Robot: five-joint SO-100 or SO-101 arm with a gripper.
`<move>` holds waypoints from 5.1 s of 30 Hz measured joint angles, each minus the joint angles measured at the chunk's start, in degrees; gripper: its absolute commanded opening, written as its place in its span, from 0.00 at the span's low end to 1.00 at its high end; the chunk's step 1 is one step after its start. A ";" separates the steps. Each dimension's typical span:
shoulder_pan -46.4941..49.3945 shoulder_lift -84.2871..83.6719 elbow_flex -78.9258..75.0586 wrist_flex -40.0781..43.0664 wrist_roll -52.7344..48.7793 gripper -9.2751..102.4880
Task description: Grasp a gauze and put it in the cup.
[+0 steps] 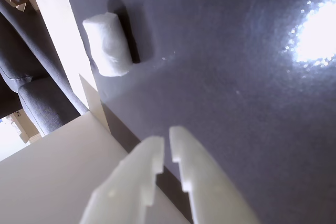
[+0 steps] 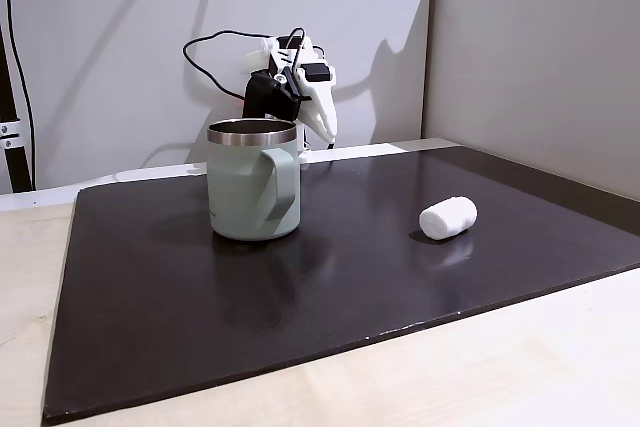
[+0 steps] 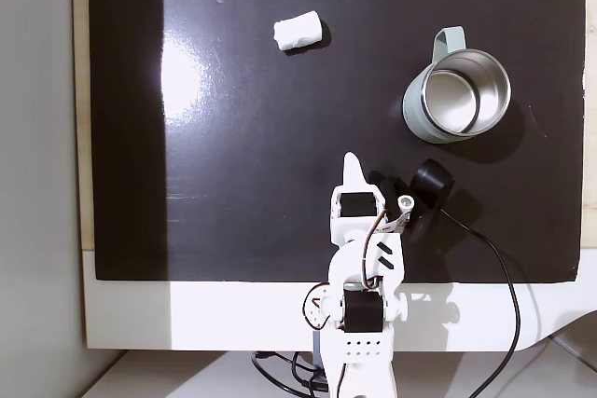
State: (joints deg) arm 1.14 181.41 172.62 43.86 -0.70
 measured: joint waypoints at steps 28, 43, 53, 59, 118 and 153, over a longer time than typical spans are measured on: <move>-0.88 -1.67 -3.87 0.79 -0.62 0.08; -2.20 -60.91 -58.18 16.79 4.31 0.08; -1.58 -93.08 -91.85 33.57 4.39 0.15; -1.41 -107.31 -111.62 43.24 3.08 0.25; -9.76 -168.22 -176.22 44.12 -4.66 0.20; -9.32 -135.62 -170.42 58.80 0.00 0.12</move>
State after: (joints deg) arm -8.17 45.79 2.20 102.66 -0.70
